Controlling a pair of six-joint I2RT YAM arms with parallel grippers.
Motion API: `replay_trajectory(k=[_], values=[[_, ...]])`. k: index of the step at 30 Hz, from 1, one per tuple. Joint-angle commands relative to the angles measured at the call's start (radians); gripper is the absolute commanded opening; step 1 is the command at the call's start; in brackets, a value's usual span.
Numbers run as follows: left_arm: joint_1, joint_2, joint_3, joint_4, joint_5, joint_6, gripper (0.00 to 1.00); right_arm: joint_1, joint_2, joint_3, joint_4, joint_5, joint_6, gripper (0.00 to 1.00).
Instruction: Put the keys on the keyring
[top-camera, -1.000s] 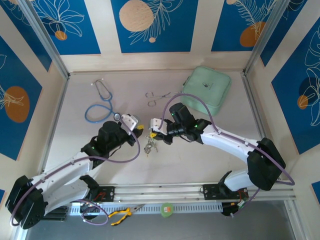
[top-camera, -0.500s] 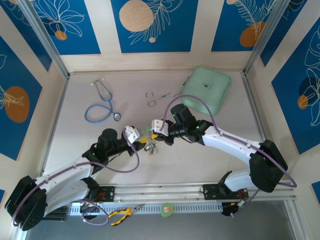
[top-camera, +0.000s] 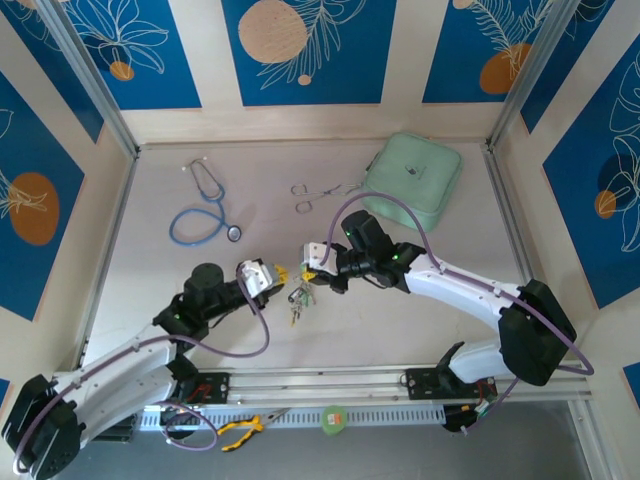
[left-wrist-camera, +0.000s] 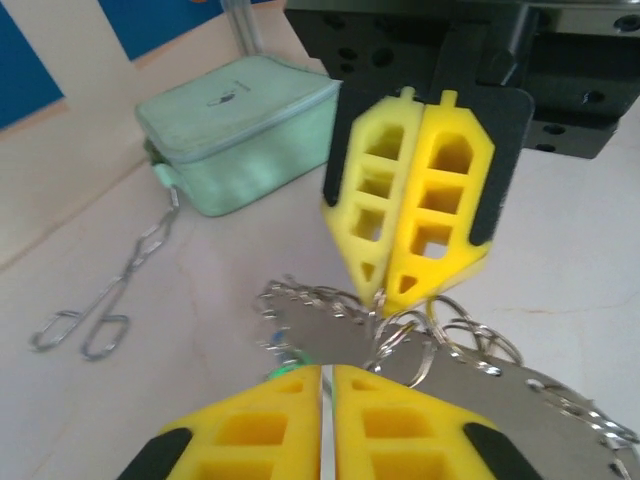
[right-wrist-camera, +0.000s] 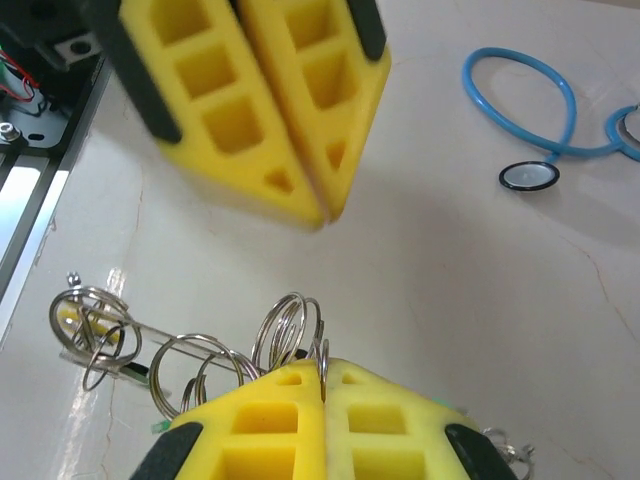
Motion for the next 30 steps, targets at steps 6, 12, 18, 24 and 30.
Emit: replay_trajectory(k=[6, 12, 18, 24, 30], values=[[0.004, 0.053, 0.037, 0.049, -0.005, 0.065, 0.12, 0.01, -0.063, -0.021, -0.001, -0.107, -0.072, 0.0], [0.005, 0.145, 0.051, 0.137, 0.048, 0.059, 0.16, 0.018, -0.078, -0.034, -0.031, -0.125, -0.106, 0.0], [0.003, 0.188, 0.049, 0.159, 0.0, 0.026, 0.22, 0.038, -0.091, -0.062, -0.08, -0.094, -0.132, 0.0], [-0.005, 0.262, 0.04, 0.185, 0.159, -0.054, 0.23, 0.053, -0.108, -0.102, -0.064, -0.053, -0.117, 0.0], [-0.033, 0.305, 0.004, 0.229, 0.271, -0.087, 0.24, 0.067, -0.119, -0.136, -0.067, -0.015, -0.083, 0.0]])
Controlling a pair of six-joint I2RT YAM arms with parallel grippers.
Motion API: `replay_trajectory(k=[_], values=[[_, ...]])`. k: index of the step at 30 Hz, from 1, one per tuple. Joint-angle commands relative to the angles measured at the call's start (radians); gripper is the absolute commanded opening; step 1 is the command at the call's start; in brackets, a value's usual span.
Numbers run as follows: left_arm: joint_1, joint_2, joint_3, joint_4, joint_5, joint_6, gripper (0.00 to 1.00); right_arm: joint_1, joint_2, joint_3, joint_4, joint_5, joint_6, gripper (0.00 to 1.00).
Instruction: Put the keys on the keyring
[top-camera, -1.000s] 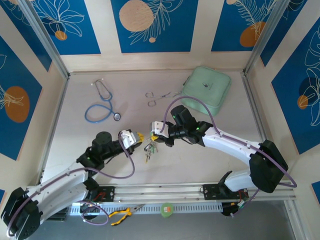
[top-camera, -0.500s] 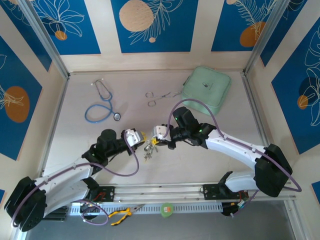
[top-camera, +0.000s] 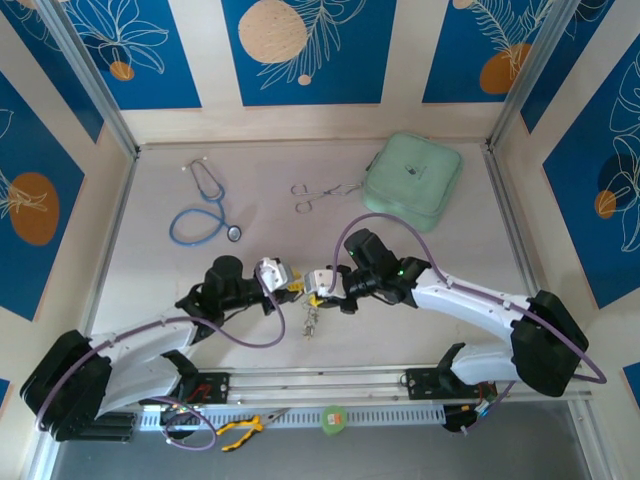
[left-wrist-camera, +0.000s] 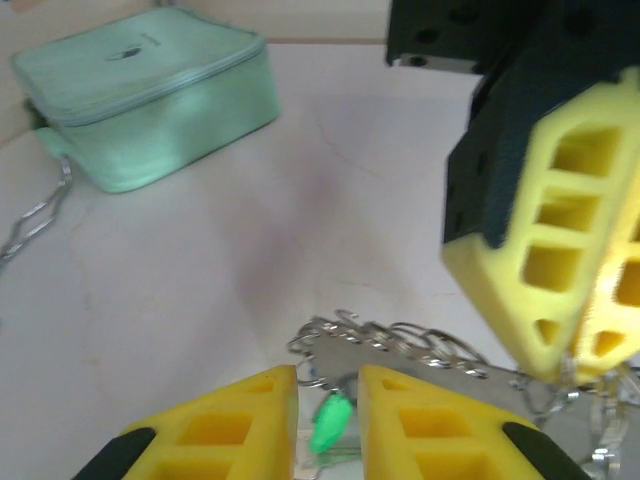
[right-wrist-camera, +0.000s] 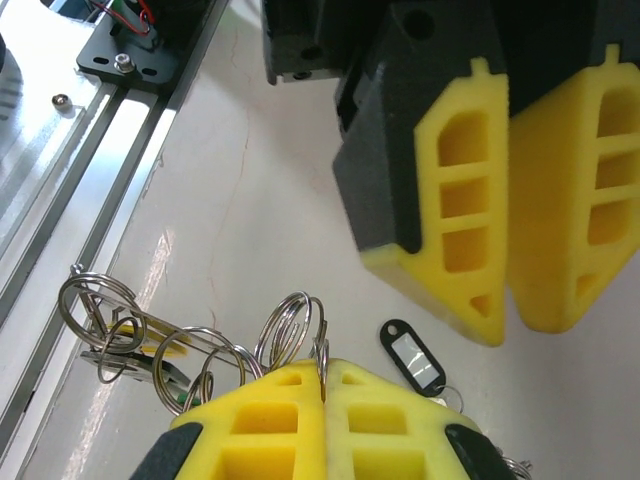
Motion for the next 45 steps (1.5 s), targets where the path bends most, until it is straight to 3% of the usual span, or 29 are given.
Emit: replay_trajectory(k=[1, 14, 31, 45], values=[[-0.02, 0.012, -0.02, 0.05, 0.112, -0.031, 0.24, 0.013, -0.036, -0.026, 0.002, 0.011, 0.025, 0.0], [-0.095, 0.086, -0.033, 0.048, 0.114, 0.022, 0.25, 0.028, -0.061, -0.077, 0.036, 0.039, 0.088, 0.0], [-0.136, 0.071, -0.044, 0.016, 0.075, 0.057, 0.29, 0.028, -0.077, -0.1, 0.086, 0.021, 0.145, 0.0], [-0.14, 0.071, -0.047, 0.079, 0.058, 0.057, 0.24, 0.042, -0.048, -0.099, 0.121, -0.01, 0.162, 0.0]])
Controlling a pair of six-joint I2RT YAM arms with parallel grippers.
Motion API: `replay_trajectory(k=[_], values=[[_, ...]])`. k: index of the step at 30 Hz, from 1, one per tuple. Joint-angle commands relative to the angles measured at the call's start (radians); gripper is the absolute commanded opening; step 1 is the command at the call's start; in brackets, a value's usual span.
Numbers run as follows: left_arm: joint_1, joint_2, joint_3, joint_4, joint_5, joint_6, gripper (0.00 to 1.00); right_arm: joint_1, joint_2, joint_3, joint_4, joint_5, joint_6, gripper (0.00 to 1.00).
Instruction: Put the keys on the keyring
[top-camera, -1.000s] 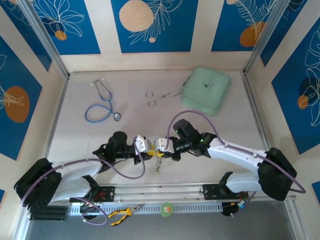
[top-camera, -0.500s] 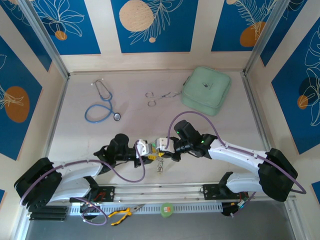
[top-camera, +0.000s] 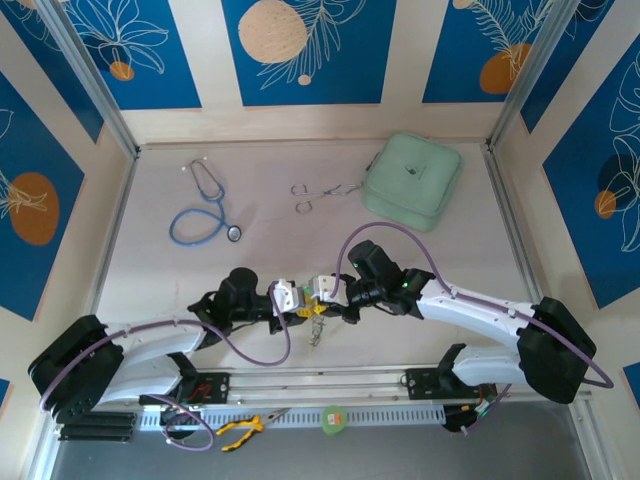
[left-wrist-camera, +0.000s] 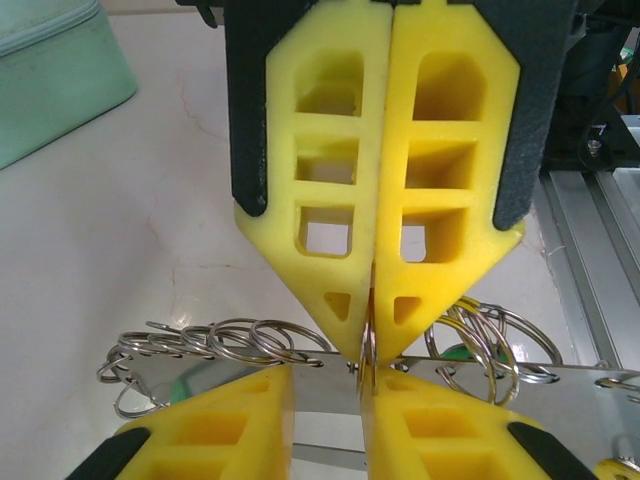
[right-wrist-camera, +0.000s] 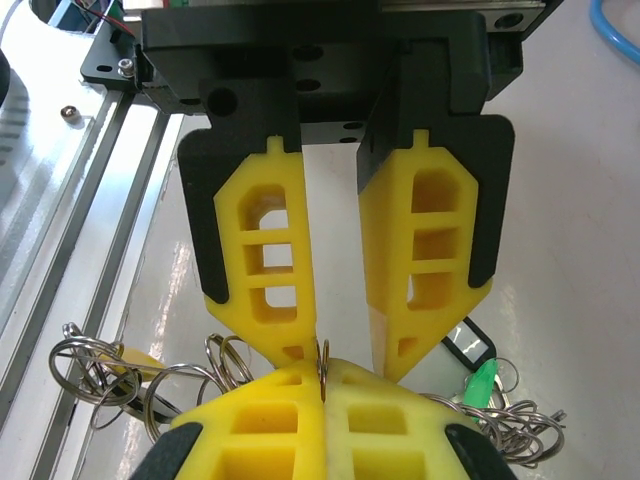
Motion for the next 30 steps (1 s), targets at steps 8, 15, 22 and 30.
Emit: replay_trajectory(k=[8, 15, 22, 30], values=[[-0.013, -0.036, -0.037, 0.098, 0.001, -0.012, 0.17, 0.013, 0.009, -0.012, 0.067, -0.042, 0.038, 0.0], [-0.012, -0.058, -0.053, 0.157, 0.003, -0.034, 0.09, 0.013, 0.03, -0.017, 0.075, -0.034, 0.048, 0.0], [-0.012, -0.077, -0.066, 0.192, 0.006, -0.046, 0.0, 0.01, 0.044, -0.015, 0.082, -0.016, 0.055, 0.0], [-0.019, -0.131, 0.009, -0.07, -0.15, 0.023, 0.0, -0.001, 0.002, 0.04, -0.076, 0.084, 0.0, 0.34]])
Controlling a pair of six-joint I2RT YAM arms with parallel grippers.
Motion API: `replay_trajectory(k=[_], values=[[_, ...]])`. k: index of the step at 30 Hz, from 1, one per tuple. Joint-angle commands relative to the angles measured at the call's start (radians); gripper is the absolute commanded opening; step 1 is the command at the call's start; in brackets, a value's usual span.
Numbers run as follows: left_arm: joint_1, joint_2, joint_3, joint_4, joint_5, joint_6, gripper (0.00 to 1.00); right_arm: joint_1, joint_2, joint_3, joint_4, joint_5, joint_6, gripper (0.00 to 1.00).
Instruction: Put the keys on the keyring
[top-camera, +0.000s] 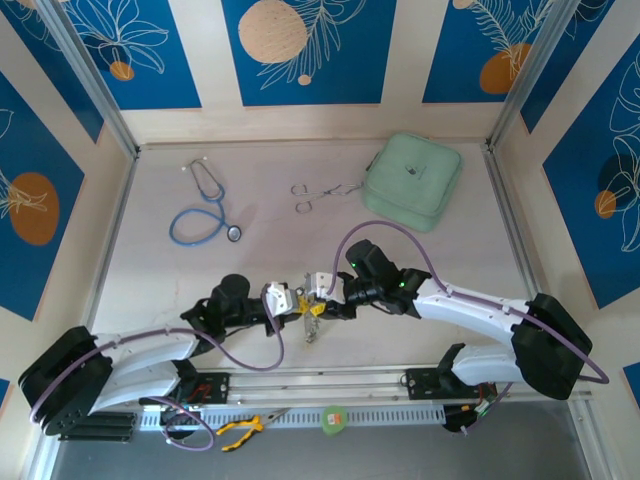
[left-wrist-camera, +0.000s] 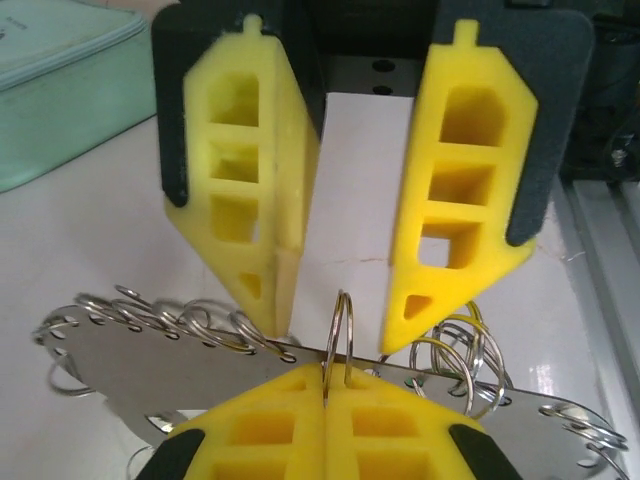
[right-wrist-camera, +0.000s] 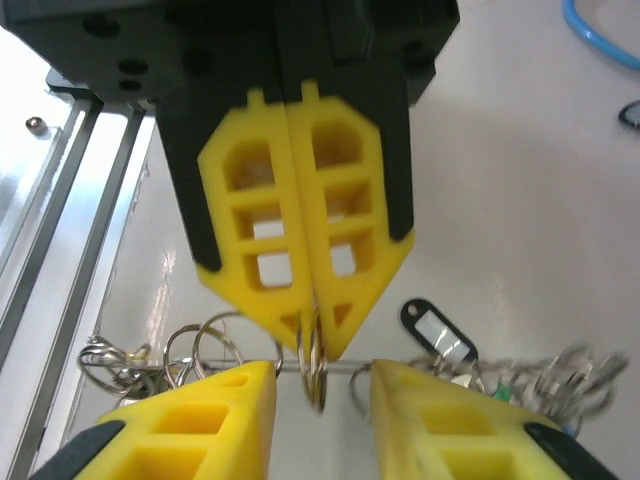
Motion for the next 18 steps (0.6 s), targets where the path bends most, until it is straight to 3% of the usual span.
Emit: replay_trajectory(k=[1, 5, 10, 14, 18], values=[[-0.017, -0.038, 0.081, -0.129, -0.091, 0.059, 0.0, -0.004, -0.03, 0.057, -0.147, 0.057, -0.04, 0.34], [-0.031, -0.051, 0.138, -0.286, -0.16, 0.103, 0.0, -0.008, -0.036, 0.124, -0.268, 0.093, -0.074, 0.34], [-0.05, -0.034, 0.204, -0.424, -0.204, 0.118, 0.0, 0.006, -0.026, 0.16, -0.264, 0.11, -0.063, 0.32], [-0.06, -0.024, 0.226, -0.464, -0.217, 0.116, 0.0, 0.009, -0.009, 0.168, -0.236, 0.152, -0.057, 0.27], [-0.063, -0.021, 0.231, -0.468, -0.213, 0.121, 0.0, -0.003, -0.019, 0.15, -0.195, 0.109, -0.054, 0.26]])
